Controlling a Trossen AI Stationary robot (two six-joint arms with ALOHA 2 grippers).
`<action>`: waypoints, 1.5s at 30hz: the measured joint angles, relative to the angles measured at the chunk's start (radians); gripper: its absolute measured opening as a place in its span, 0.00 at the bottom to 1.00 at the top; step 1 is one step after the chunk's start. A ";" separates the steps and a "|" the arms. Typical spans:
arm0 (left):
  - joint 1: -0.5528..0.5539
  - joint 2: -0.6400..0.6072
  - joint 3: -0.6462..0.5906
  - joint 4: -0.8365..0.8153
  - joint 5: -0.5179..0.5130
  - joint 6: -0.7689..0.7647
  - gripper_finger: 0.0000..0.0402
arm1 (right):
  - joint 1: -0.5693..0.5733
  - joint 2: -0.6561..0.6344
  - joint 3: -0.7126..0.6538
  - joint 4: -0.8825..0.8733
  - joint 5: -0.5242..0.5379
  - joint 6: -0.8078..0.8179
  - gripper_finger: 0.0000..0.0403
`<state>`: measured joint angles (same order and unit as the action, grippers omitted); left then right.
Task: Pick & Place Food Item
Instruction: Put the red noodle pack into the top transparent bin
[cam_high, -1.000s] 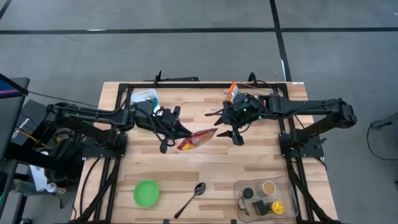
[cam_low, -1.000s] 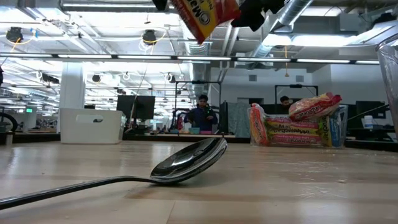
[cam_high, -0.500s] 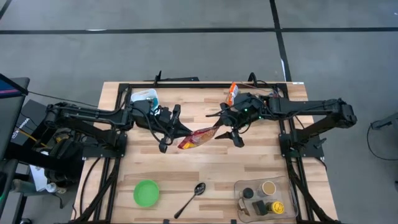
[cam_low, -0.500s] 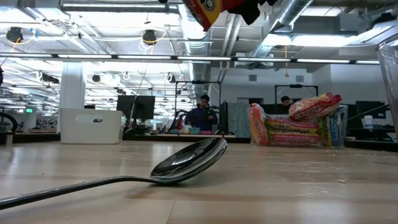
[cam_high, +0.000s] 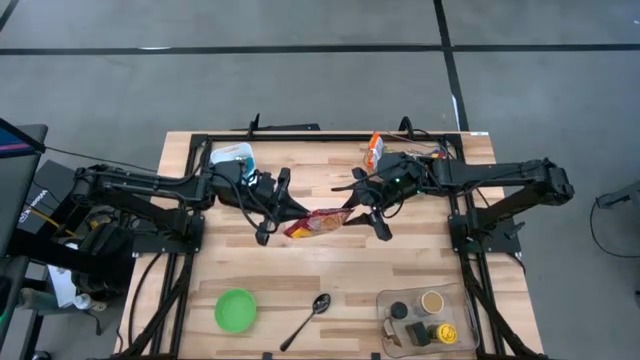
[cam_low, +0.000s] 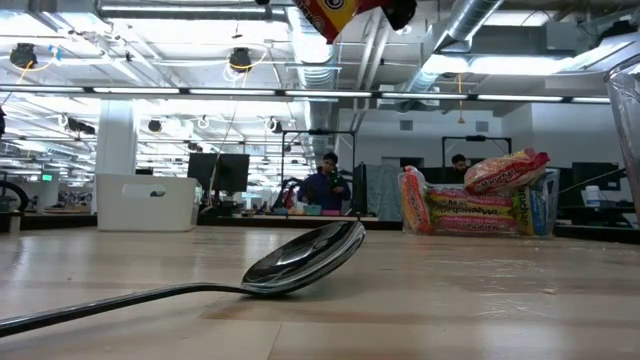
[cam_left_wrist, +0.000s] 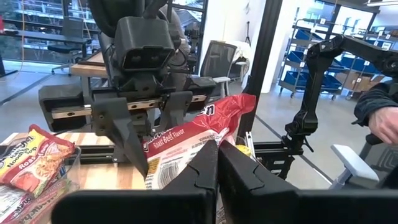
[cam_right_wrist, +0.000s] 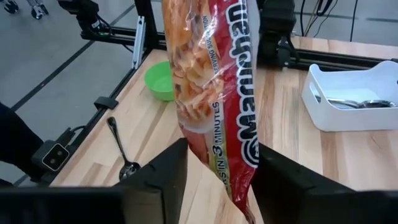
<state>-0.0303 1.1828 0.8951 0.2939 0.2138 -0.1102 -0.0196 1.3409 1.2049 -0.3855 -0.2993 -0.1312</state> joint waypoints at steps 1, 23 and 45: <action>0.000 0.000 0.000 0.000 0.000 0.000 0.00 | 0.000 0.000 0.000 0.000 0.000 0.001 0.38; 0.000 0.000 0.000 -0.027 0.001 -0.002 0.00 | 0.000 0.001 0.000 -0.029 0.000 0.027 0.18; 0.001 0.000 0.000 -0.069 0.001 -0.037 0.21 | -0.008 0.001 0.000 -0.027 0.008 0.027 0.00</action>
<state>-0.0296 1.1828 0.8948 0.2245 0.2149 -0.1471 -0.0274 1.3415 1.2049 -0.4122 -0.2909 -0.1043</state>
